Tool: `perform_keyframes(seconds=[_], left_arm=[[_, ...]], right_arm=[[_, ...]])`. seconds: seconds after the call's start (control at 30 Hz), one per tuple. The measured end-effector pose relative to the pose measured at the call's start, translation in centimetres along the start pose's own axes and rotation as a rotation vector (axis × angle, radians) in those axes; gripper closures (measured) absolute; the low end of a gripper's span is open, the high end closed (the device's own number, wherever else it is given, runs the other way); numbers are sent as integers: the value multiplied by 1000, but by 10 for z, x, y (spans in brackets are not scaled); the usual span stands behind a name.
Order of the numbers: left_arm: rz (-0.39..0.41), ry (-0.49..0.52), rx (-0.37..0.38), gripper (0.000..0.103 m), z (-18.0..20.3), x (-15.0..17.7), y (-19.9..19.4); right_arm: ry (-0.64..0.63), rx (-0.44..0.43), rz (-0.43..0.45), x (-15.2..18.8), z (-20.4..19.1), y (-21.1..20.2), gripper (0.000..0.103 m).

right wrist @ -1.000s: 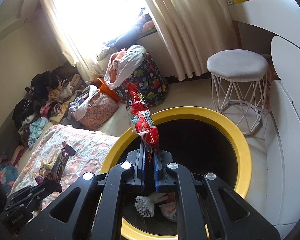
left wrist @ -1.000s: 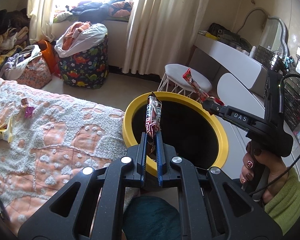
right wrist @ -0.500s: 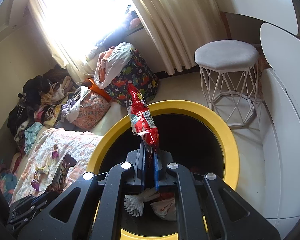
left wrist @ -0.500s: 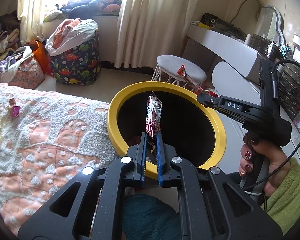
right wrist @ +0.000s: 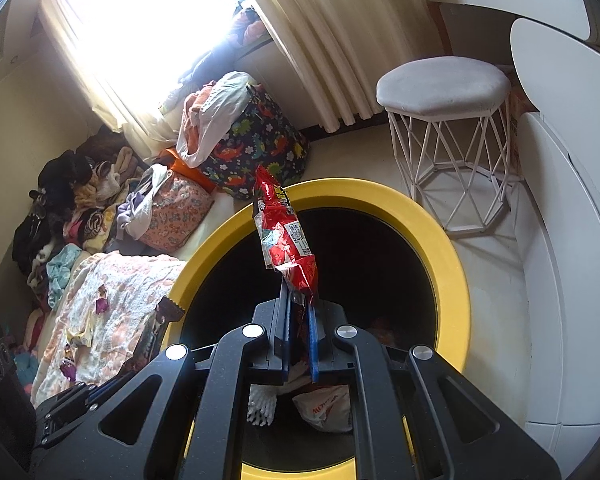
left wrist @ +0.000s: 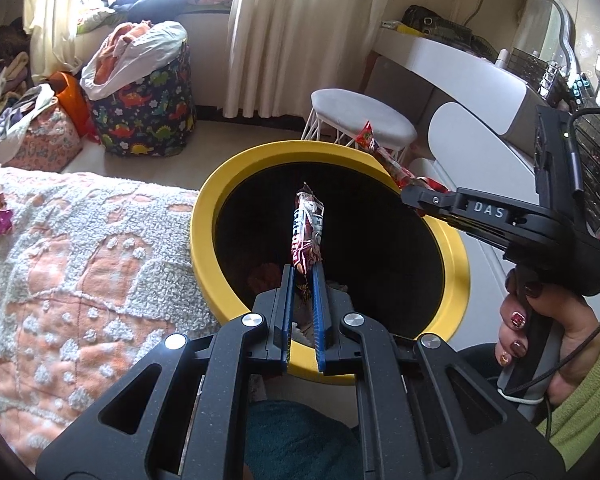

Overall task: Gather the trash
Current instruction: 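Carry both wrappers in the grippers over the yellow bin, then open both grippers to drop the wrappers into the bin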

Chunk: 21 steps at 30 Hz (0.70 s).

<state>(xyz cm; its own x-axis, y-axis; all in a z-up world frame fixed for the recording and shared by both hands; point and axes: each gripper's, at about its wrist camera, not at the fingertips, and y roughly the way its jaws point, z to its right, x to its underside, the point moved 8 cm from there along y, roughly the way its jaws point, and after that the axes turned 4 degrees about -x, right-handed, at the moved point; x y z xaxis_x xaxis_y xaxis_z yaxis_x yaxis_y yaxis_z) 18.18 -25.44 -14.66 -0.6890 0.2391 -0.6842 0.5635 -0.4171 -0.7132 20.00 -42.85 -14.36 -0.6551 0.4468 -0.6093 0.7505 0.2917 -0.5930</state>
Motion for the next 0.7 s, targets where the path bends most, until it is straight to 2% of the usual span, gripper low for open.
perform_keyframes(seconds=[0.3, 0.37, 0.4, 0.43, 0.5, 0.57, 0.63, 0.7], left_arm=[[-15, -15, -14, 98, -5, -8, 18], [-7, -17, -19, 96, -6, -11, 19], [-3, -21, -21, 88, -7, -12, 19], [1, -29, -25, 73, -8, -12, 18], [16, -43, -30, 55, -10, -13, 15], [31, -47, -46, 46, -13, -13, 9], [48, -61, -63, 22, -17, -13, 2], [69, -80, -71, 11, -22, -14, -6]], right_arm=[[12, 0, -5, 0, 4, 3, 93], [19, -1, -6, 0, 5, 3, 79], [23, 2, -5, 0, 6, 3, 74], [28, 5, -1, 0, 6, 2, 67], [33, 5, 4, -1, 5, 2, 66], [35, 6, 10, -2, 5, 1, 61], [34, 3, 18, -2, 3, 0, 58], [23, 0, 26, -3, -1, -1, 57]])
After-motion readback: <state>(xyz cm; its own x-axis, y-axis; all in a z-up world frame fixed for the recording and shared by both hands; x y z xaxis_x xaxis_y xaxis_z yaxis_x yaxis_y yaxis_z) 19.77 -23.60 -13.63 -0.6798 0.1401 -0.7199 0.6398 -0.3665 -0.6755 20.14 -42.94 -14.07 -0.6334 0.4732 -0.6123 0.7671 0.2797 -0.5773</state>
